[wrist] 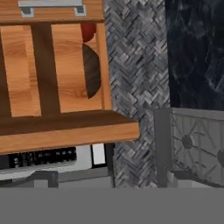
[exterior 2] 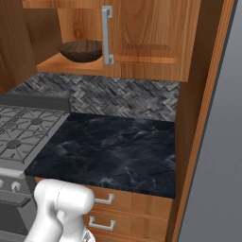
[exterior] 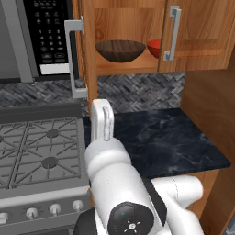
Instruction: Open the cabinet. Pick the bowls from the counter and place them in the cabinet. Then close the cabinet.
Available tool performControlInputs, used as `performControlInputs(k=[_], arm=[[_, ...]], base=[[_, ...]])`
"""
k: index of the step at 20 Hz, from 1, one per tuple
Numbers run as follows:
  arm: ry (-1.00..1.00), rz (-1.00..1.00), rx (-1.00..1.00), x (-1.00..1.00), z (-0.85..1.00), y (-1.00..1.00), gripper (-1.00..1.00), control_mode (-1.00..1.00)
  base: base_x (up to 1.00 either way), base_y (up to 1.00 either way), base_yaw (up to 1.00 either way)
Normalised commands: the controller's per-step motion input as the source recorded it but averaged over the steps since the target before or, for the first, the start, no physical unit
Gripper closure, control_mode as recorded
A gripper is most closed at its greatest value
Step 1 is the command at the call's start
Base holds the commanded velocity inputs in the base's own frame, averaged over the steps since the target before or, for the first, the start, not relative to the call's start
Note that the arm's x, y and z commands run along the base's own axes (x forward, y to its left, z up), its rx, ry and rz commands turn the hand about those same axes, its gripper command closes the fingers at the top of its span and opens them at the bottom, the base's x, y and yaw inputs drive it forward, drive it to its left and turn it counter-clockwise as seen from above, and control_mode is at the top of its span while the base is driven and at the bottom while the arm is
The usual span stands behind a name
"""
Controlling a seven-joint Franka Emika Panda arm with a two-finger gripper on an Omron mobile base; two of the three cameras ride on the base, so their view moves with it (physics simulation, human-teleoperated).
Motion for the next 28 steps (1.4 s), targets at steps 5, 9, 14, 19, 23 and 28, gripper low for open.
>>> performControlInputs(k=[5, 9, 14, 19, 23, 28], arm=[[-0.21, -0.14, 0.05, 0.16, -0.25, 0.32, -1.00, -1.00], [-0.11, -0.13, 0.00, 0.40, -0.12, 0.38, -1.00, -1.00], [-0.07, -0.16, 0.00, 0.34, -0.21, 0.40, -1.00, -1.00], [-0.05, -0.16, 0.00, 0.33, -0.18, 0.09, -1.00, -1.00], [-0.04, -0.15, 0.00, 0.36, -0.08, 0.00, -1.00, -1.00], [-0.03, -0.13, 0.01, 0.28, -0.13, 0.00, -1.00, -1.00]], base=[[0.00, 0.00, 0.00], [0.00, 0.00, 0.00], [0.00, 0.00, 0.00], [0.00, 0.00, 0.00], [0.00, 0.00, 0.00], [0.00, 0.00, 0.00]])
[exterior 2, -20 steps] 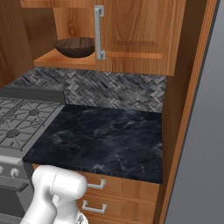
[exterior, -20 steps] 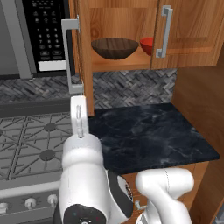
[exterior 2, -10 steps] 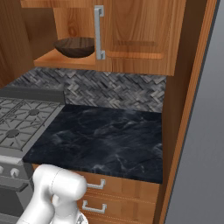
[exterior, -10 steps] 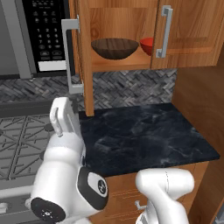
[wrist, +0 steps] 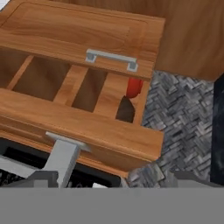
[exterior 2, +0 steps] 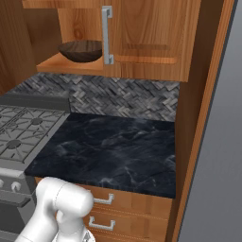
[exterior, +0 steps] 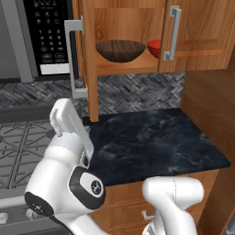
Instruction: Open the cabinet. Pick the bowls from the counter and place them in the cabinet. Then close the cabinet.
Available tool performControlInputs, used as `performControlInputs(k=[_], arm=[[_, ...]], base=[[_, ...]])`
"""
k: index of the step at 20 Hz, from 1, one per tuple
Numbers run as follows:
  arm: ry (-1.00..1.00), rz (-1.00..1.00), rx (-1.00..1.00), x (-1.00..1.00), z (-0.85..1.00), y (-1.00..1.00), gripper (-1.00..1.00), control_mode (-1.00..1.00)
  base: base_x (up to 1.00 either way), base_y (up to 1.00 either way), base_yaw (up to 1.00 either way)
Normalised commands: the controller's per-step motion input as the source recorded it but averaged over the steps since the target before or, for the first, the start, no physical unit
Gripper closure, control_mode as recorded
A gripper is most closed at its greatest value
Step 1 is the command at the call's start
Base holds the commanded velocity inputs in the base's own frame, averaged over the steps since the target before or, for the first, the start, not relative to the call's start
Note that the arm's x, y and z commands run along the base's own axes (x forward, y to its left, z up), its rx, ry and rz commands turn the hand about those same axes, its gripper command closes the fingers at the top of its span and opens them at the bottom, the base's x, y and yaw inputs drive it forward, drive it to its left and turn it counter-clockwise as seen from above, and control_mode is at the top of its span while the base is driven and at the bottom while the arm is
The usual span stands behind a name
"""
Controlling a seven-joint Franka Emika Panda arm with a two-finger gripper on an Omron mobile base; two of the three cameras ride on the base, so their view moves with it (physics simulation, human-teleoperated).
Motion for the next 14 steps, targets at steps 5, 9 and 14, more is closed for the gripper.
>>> performControlInputs(k=[5, 9, 14], arm=[[0.00, -0.11, 0.03, 0.24, -0.26, 0.00, -1.00, -1.00], [0.00, -0.09, 0.12, 0.15, -0.36, -0.02, -1.00, -1.00], [-0.02, -0.05, 0.14, 0.11, -0.19, 0.00, -1.00, -1.00]], base=[[0.00, 0.00, 0.00], [0.00, 0.00, 0.00], [0.00, 0.00, 0.00]])
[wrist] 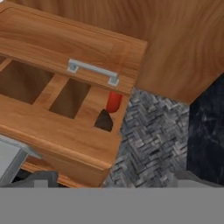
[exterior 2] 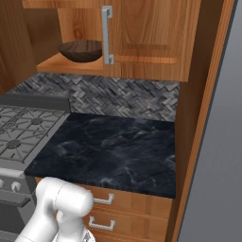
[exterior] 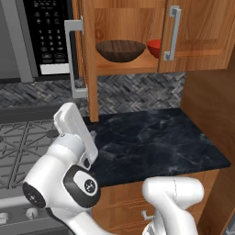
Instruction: Open the cabinet. Pick the bowls from the counter and place them in the cabinet. Then close the cabinet.
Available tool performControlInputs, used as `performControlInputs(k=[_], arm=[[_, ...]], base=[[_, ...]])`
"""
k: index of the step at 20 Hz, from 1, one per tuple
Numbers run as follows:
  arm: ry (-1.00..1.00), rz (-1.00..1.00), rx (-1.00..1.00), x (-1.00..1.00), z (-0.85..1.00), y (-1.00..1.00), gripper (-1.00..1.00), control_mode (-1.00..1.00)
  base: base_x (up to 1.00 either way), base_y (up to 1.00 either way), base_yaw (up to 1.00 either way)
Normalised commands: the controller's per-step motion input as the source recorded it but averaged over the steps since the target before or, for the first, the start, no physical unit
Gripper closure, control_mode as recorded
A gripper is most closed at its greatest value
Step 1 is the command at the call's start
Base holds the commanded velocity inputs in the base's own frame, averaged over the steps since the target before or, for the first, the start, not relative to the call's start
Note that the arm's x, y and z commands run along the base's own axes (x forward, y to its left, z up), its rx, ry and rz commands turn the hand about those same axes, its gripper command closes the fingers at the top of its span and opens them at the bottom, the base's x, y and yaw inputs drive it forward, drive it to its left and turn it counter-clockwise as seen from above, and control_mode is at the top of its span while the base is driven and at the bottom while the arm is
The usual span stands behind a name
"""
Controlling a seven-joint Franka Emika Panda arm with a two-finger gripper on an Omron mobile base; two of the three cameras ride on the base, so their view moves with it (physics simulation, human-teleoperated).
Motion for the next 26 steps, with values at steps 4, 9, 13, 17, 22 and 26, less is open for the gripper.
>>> performControlInputs(k=[4, 9, 13, 17, 22, 26], arm=[[-0.10, -0.02, 0.10, 0.00, 0.00, 0.00, -1.00, -1.00], [-0.05, -0.03, 0.12, 0.00, 0.00, -0.01, -1.00, -1.00], [0.00, -0.02, 0.12, 0.28, -0.01, -0.10, -1.00, -1.00], [0.00, -0.02, 0.04, 0.61, -0.08, 0.00, -1.00, -1.00], [0.08, -0.02, 0.09, 0.82, -0.11, -0.23, -1.00, -1.00], [0.05, -0.02, 0.14, 0.58, -0.25, -0.49, -1.00, -1.00]], base=[[0.00, 0.00, 0.00], [0.00, 0.00, 0.00], [0.00, 0.00, 0.00], [0.00, 0.00, 0.00], [0.00, 0.00, 0.00], [0.00, 0.00, 0.00]])
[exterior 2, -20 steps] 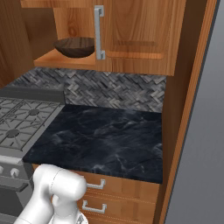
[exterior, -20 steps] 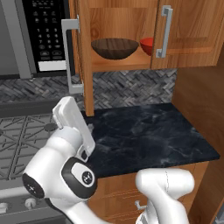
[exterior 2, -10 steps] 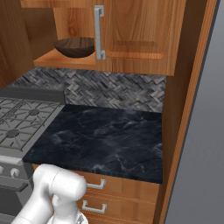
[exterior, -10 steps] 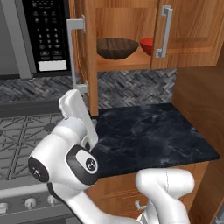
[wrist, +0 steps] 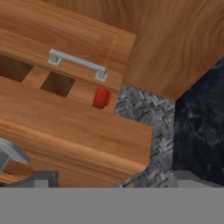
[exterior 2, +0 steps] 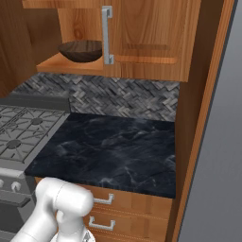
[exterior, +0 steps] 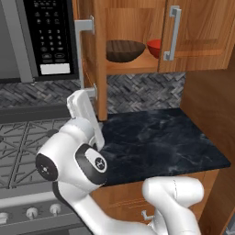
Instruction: Open the cabinet. Pick the bowls from the counter and place them in the cabinet. Then close the cabinet.
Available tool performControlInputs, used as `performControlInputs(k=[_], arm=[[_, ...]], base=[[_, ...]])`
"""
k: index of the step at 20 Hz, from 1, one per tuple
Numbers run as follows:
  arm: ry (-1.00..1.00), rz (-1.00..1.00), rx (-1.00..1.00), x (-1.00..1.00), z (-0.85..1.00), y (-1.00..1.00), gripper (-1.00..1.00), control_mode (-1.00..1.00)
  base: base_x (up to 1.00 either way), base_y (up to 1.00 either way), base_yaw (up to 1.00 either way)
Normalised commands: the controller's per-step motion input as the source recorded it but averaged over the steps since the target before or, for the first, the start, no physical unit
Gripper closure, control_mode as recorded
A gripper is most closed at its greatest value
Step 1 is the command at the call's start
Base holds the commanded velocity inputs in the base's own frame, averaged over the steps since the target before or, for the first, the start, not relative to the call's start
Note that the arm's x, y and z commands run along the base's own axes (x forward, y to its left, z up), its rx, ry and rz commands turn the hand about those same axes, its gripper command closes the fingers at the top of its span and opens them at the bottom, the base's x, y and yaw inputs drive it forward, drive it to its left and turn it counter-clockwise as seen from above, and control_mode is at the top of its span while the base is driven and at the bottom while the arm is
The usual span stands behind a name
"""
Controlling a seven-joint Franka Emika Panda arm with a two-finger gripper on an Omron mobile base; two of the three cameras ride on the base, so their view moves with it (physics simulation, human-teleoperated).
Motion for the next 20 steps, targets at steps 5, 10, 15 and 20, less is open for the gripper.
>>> performControlInputs(k=[5, 10, 15, 20], arm=[[0.00, -0.02, 0.12, 0.62, -0.23, -0.71, -1.00, -1.00], [0.01, 0.00, 0.10, 0.80, -0.15, -0.70, -1.00, -1.00], [0.01, 0.00, 0.09, 0.93, -0.09, -0.60, -1.00, -1.00], [0.04, -0.01, 0.12, 1.00, -0.06, -0.44, -1.00, -1.00]], base=[[0.00, 0.00, 0.00], [0.00, 0.00, 0.00], [0.00, 0.00, 0.00], [0.00, 0.00, 0.00]])
